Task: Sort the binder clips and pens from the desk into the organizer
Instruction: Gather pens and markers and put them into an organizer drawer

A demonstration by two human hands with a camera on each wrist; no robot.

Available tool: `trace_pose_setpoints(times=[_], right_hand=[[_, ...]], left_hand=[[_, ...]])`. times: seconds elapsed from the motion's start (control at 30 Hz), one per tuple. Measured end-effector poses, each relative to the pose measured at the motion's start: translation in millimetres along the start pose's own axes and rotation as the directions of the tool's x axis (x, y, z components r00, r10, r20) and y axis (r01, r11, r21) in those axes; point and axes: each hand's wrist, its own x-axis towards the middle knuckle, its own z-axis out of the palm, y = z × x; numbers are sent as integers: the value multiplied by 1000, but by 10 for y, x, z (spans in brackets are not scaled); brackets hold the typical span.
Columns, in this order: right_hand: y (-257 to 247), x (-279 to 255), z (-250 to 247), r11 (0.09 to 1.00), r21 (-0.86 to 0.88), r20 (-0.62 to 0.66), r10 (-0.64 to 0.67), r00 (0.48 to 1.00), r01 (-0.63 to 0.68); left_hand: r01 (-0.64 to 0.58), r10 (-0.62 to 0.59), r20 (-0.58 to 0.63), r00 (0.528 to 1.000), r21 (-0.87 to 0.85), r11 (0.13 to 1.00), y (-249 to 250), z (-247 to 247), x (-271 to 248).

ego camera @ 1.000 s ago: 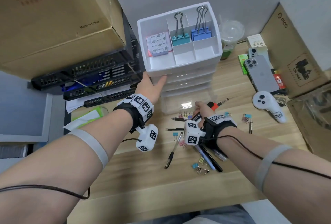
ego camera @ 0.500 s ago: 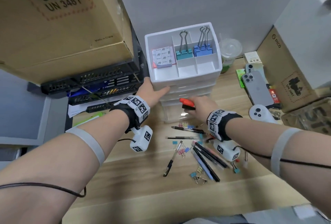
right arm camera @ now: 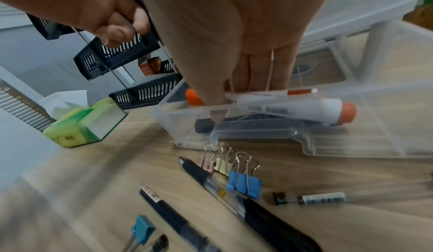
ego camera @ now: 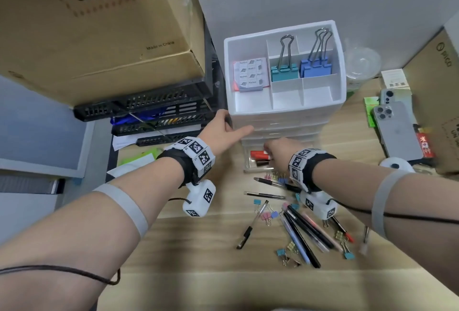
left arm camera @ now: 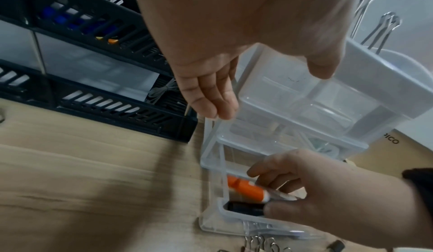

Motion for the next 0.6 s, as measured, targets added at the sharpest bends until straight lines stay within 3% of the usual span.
trace_pose_setpoints(times=[0.27,0.37,0.5,0.6], right_hand=[[90,-211,49,980,21,-220,-190,957,199],[65,-357,61,967,54,-91,-243,966,248],[98,-437,197,982,77,97,-180,979,173],[109,-439,284,988,67,124,-149,981,142]], left_hand=[[-40,40,-4,999,-5,999,61,57,111],[-30,30,-36,999,4,1000,76,61,122],[-13,12,-36,999,-46,999,134,64,39],[13,-12,8,1000,-47,999,202,64,-42]])
